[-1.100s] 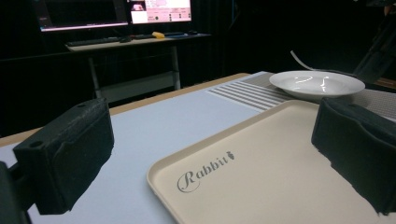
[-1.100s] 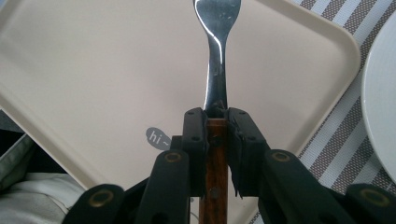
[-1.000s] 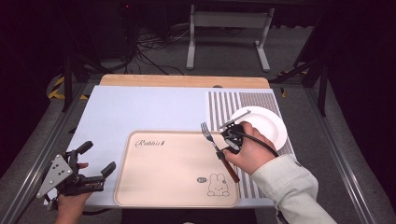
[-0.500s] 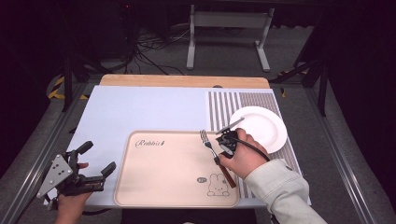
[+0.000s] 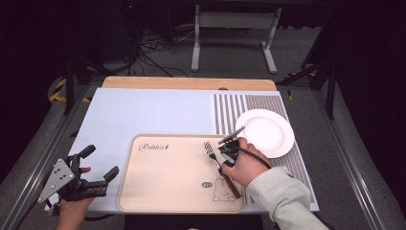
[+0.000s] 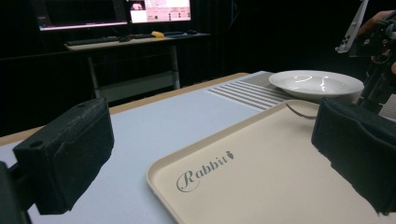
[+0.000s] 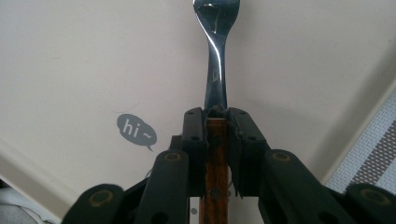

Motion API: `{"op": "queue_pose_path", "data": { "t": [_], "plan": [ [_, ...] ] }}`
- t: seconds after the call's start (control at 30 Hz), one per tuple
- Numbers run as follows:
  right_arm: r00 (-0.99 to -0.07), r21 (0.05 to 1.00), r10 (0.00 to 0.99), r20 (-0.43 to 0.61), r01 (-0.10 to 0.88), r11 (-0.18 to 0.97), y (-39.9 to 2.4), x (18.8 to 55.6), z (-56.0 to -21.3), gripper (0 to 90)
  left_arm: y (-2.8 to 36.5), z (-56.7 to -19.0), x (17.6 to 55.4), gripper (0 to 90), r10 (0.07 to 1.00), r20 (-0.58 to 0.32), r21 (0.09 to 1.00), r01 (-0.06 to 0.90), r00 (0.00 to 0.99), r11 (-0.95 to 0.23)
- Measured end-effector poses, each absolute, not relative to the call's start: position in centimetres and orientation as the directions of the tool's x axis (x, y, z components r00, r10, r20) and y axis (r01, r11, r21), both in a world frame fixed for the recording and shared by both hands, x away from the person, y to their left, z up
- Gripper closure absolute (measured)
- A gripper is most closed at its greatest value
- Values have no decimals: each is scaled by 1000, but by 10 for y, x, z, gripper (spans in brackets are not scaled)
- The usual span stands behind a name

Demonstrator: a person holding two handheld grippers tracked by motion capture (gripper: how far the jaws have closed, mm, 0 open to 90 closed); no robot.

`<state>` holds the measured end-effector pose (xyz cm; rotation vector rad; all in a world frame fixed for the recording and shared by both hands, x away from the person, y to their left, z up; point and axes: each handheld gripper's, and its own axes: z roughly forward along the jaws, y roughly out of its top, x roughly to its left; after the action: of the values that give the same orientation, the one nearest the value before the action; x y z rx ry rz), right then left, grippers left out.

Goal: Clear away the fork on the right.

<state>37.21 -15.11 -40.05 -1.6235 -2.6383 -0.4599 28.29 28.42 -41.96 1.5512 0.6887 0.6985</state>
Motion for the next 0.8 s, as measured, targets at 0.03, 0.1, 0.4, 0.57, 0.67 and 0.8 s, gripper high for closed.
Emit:
{"op": "queue_pose_path", "data": {
  "t": [0.03,0.1,0.4,0.57,0.67,0.8],
  "plan": [
    [-462,242,872,161,875,419,-151,372,-400,785,284,-420,283,0,767,44,996,33,640,-84],
    [-458,233,875,159,879,417,-150,372,-403,785,284,-420,283,0,768,43,996,33,640,-83],
    [-446,216,882,153,886,410,-149,373,-409,785,284,-420,283,0,767,45,996,32,640,-85],
    [-445,203,882,154,888,412,-149,373,-411,784,284,-420,283,0,767,45,996,31,640,-84],
    [-449,194,881,148,887,419,-148,373,-413,784,284,-420,283,0,767,45,996,32,640,-84],
    [-444,192,884,146,889,415,-148,374,-414,784,284,-420,283,0,767,44,996,32,640,-84]
  ]
}}
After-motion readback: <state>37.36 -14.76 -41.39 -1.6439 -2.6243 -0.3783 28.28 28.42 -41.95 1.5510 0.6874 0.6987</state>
